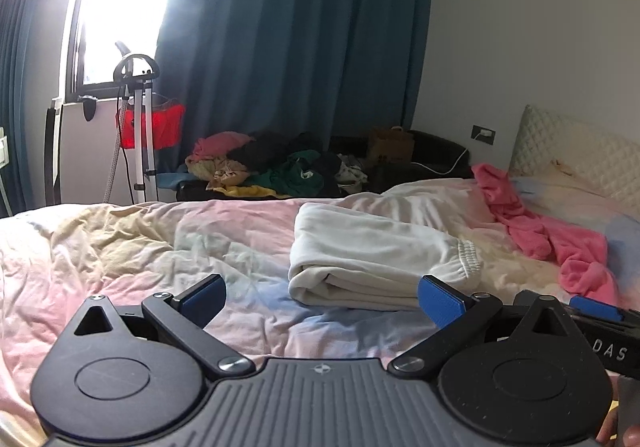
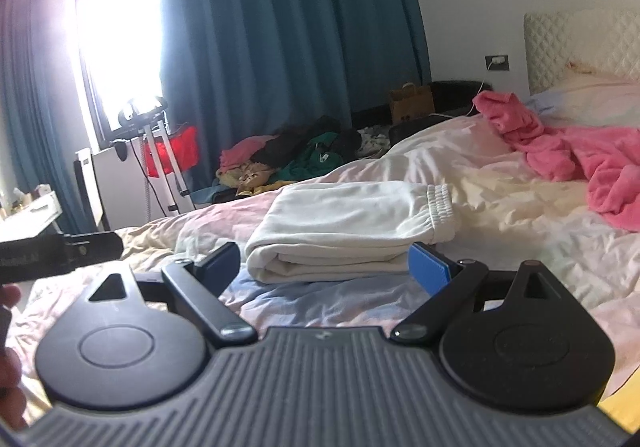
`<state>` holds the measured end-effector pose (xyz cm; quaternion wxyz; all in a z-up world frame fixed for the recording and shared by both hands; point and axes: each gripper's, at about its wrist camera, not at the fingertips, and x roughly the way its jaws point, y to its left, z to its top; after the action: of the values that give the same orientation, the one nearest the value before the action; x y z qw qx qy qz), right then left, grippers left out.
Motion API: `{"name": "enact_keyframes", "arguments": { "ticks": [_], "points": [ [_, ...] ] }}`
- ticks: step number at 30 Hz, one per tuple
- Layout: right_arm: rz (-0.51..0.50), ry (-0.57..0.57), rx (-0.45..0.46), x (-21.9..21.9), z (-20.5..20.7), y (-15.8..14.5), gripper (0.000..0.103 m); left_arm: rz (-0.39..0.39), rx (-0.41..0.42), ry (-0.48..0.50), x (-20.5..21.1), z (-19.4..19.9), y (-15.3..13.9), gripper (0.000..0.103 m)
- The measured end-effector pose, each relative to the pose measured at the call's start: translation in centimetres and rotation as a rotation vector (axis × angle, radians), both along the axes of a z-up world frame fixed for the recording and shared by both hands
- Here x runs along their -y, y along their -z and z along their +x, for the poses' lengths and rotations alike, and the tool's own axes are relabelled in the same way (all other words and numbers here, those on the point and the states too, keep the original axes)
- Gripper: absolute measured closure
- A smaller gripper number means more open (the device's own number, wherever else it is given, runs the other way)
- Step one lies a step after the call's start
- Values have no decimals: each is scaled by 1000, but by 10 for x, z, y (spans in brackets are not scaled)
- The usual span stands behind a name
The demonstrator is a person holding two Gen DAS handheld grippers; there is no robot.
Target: Fold clothes
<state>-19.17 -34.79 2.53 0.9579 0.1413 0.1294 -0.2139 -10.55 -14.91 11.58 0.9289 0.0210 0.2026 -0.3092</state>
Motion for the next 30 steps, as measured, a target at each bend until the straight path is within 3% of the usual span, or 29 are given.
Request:
{"name": "enact_keyframes", "arguments": {
  "ticks": [7, 30],
  "points": [
    [-44, 29, -13, -7, 14, 16, 11, 28, 60, -23, -1, 3, 8, 0],
    [-37, 5, -46, -12, 23, 23, 11, 46, 15, -28, 1, 14, 29, 0]
  ]
}}
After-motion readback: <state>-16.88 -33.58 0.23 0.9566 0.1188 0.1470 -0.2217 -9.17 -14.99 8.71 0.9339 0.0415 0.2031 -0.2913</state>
